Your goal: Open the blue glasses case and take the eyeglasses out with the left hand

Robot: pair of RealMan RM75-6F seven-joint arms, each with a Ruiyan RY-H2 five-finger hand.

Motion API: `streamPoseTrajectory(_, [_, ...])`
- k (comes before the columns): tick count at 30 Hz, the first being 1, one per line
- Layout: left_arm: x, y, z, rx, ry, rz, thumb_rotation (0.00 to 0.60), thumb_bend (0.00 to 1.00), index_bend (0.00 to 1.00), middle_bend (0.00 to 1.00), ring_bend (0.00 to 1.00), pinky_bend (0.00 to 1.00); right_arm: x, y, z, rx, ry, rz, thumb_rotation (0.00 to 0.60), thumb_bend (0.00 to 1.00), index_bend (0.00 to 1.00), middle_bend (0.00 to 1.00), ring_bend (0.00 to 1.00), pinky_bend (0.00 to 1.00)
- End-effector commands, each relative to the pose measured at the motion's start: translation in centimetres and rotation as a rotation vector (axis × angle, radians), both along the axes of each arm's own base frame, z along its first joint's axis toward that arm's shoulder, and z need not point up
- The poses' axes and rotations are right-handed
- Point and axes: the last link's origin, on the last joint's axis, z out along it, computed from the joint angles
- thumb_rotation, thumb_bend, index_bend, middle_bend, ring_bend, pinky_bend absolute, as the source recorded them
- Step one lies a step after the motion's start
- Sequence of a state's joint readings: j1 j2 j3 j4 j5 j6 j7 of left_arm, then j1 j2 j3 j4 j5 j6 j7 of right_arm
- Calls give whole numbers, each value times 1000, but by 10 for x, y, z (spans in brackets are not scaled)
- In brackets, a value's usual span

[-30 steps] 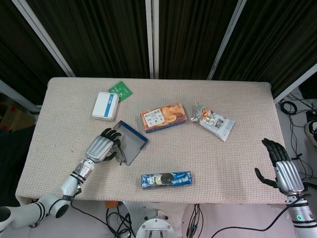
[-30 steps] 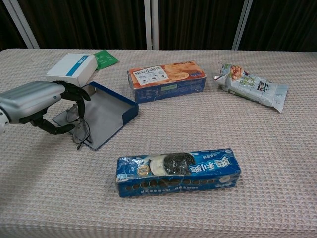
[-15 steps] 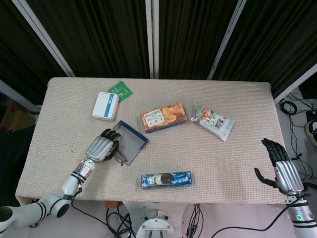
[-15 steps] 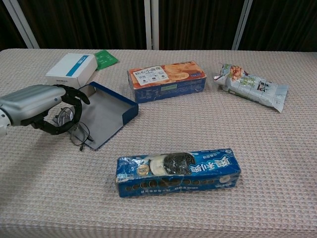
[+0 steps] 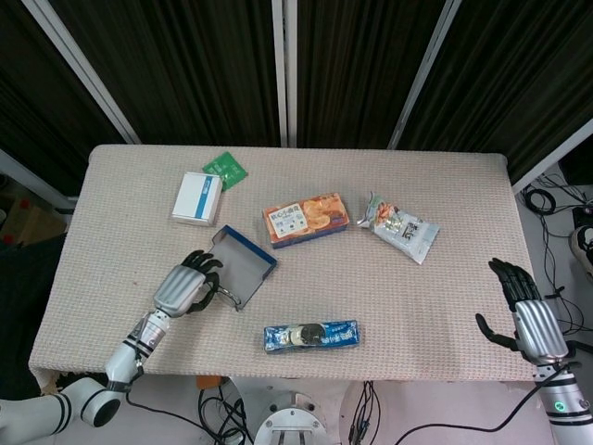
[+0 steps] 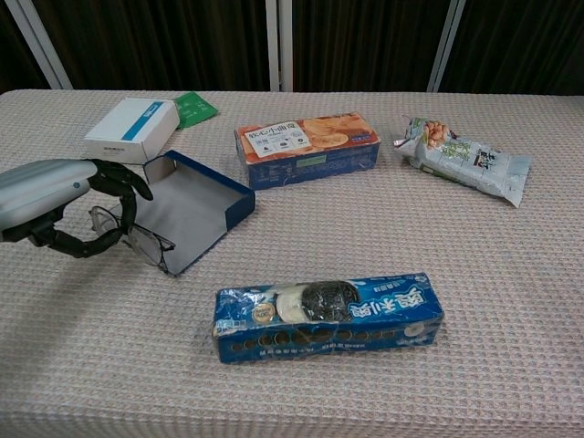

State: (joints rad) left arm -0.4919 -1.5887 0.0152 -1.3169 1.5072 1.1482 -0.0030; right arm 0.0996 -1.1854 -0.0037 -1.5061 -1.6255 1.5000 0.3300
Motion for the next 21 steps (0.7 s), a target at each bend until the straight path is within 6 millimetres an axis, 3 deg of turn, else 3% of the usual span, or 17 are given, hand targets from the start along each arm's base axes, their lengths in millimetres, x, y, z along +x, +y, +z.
streamPoseTrajectory(1, [-1, -19, 14, -30, 17, 18, 600, 594, 634, 247, 119, 112, 0, -1, -1, 0, -2, 2, 600, 303, 9, 49, 0, 0])
streamPoseTrajectory(8, [7, -39, 15, -88, 68, 10, 600, 596, 629, 247, 119, 112, -1, -2, -2, 5, -5, 4, 600, 303, 9, 49, 0, 0])
streamPoseTrajectory(17, [9, -38, 10, -81, 180, 19, 600, 595, 617, 238, 119, 112, -5, 2, 0, 1, -8, -2, 600, 303, 9, 49, 0, 0])
streamPoseTrajectory(20, [9, -39, 7, -87, 213, 26, 600, 566, 482, 213, 119, 112, -6, 3, 1, -2, -9, -4, 600, 303, 9, 49, 0, 0])
streamPoseTrajectory(21, [10, -39, 7, -87, 215, 30, 600, 528, 384, 196, 119, 112, -6, 3, 1, -3, -9, -4, 600, 303, 9, 49, 0, 0])
